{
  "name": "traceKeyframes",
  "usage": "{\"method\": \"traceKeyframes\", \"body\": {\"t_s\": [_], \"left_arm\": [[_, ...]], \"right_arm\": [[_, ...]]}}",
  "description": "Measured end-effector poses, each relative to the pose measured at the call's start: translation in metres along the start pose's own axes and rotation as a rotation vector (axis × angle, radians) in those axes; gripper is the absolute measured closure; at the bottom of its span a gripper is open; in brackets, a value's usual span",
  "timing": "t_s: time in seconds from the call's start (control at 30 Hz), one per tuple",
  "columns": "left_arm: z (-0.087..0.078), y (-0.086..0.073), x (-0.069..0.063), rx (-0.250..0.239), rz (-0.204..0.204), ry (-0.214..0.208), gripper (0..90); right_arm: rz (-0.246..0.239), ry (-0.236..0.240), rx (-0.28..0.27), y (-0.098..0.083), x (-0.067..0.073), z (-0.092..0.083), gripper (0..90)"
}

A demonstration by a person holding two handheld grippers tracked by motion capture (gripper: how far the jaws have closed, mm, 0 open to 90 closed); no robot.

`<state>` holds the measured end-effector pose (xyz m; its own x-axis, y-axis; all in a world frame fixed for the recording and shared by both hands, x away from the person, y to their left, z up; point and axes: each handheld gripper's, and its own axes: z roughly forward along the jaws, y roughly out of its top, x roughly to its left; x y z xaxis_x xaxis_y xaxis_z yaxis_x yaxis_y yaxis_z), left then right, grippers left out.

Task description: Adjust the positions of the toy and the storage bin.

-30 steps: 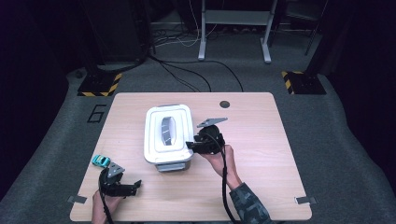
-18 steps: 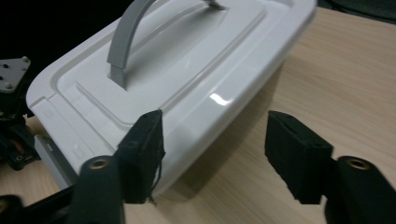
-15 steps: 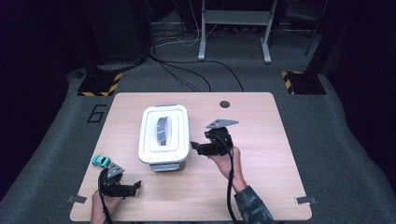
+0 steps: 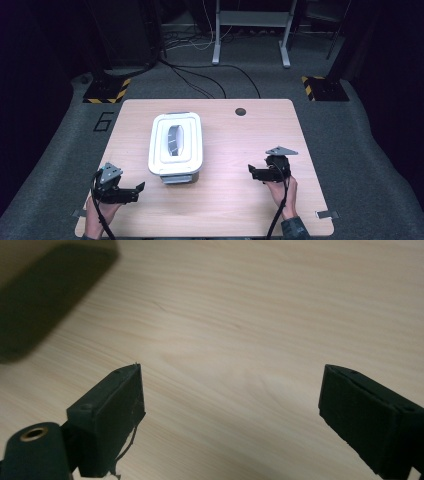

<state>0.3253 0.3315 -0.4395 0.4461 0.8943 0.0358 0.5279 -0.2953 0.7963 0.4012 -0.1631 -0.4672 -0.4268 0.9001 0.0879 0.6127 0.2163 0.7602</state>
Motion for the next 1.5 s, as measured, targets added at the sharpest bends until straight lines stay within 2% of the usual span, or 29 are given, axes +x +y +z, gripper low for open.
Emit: {"method": "traceKeyframes", "body": {"t_s": [0.07,0.17,0.27,0.37,0.57,0.7,0.83,1.03,1.23,1.3,1.37,1.43,1.5], "left_arm": [[-0.006,0.015,-0.004,-0.025,0.013,-0.002,0.0],[-0.009,0.034,-0.009,-0.036,0.035,-0.009,0.0],[-0.005,0.056,-0.016,-0.033,0.062,-0.014,0.0],[0.005,0.075,-0.022,-0.022,0.075,-0.034,0.0],[0.032,0.106,-0.031,0.016,0.085,-0.064,0.0],[0.051,0.122,-0.034,0.063,0.092,-0.09,0.0],[0.066,0.13,-0.037,0.094,0.085,-0.102,0.0],[0.081,0.137,-0.04,0.101,0.063,-0.109,2.3],[0.088,0.141,-0.042,0.108,0.058,-0.118,20.3],[0.09,0.141,-0.042,0.113,0.055,-0.117,30.4],[0.091,0.141,-0.041,0.112,0.049,-0.144,36.6],[0.092,0.14,-0.044,0.111,0.056,-0.136,42.1],[0.091,0.141,-0.044,0.123,0.07,-0.137,43.9]], "right_arm": [[0.031,-0.028,0.014,-0.012,-0.013,0.002,10.0],[0.082,-0.062,0.02,-0.027,-0.029,0.002,9.8],[0.099,-0.102,0.029,-0.038,-0.04,0.002,9.4],[0.118,-0.133,0.043,-0.047,-0.048,0.002,8.7],[0.105,-0.213,0.074,-0.057,-0.056,0.002,3.6],[0.111,-0.219,0.073,-0.064,-0.059,0.002,3.4],[0.105,-0.222,0.073,-0.067,-0.058,0.003,3.6],[0.091,-0.223,0.048,-0.069,-0.058,0.004,5.0],[0.101,-0.231,0.036,-0.069,-0.058,0.004,7.3],[0.101,-0.232,0.036,-0.069,-0.058,0.004,7.5],[0.1,-0.233,0.033,-0.07,-0.058,0.004,8.4],[0.1,-0.233,0.031,-0.07,-0.058,0.004,8.8],[0.099,-0.231,0.029,-0.07,-0.058,0.004,9.3]]}}
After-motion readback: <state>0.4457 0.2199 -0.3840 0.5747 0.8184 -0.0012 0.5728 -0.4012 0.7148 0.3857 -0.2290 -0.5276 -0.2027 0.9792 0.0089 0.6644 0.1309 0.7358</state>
